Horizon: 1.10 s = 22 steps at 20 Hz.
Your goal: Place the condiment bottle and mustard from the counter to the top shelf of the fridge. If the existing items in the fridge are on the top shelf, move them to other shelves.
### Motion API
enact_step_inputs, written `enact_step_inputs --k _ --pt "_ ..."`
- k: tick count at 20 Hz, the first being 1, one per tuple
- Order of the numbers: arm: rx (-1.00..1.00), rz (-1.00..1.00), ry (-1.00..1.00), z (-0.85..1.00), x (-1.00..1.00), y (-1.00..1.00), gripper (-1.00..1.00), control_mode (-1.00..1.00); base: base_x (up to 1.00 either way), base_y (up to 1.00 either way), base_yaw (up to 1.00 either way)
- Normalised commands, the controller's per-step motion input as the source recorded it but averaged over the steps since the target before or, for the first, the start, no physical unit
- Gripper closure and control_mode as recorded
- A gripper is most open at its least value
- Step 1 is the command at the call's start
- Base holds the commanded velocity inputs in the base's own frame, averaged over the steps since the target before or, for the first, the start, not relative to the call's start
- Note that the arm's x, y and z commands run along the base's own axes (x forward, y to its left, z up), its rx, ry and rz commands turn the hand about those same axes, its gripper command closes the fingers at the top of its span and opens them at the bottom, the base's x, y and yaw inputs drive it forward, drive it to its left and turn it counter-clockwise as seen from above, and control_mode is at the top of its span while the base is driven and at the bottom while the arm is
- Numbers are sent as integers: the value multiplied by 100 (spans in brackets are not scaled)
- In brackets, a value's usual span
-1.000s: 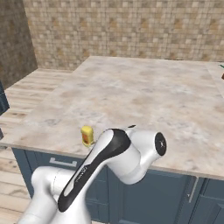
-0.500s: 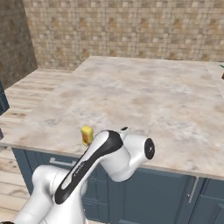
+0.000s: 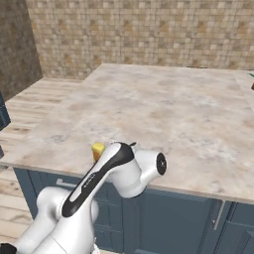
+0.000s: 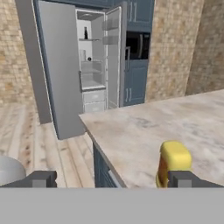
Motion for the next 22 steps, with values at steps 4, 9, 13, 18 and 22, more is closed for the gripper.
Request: enact_step_inputs --k 4,9,13,18,22 --pt "0 6 0 -22 27 36 -100 -100 0 0 0" --pt "0 0 0 -28 43 30 -100 -100 0 0 0" --pt "0 0 0 -23 45 5 -100 -100 0 0 0" --pt "5 0 0 -25 32 0 -100 -100 0 0 0" --pt "10 0 0 -21 14 0 -100 -100 0 0 0"
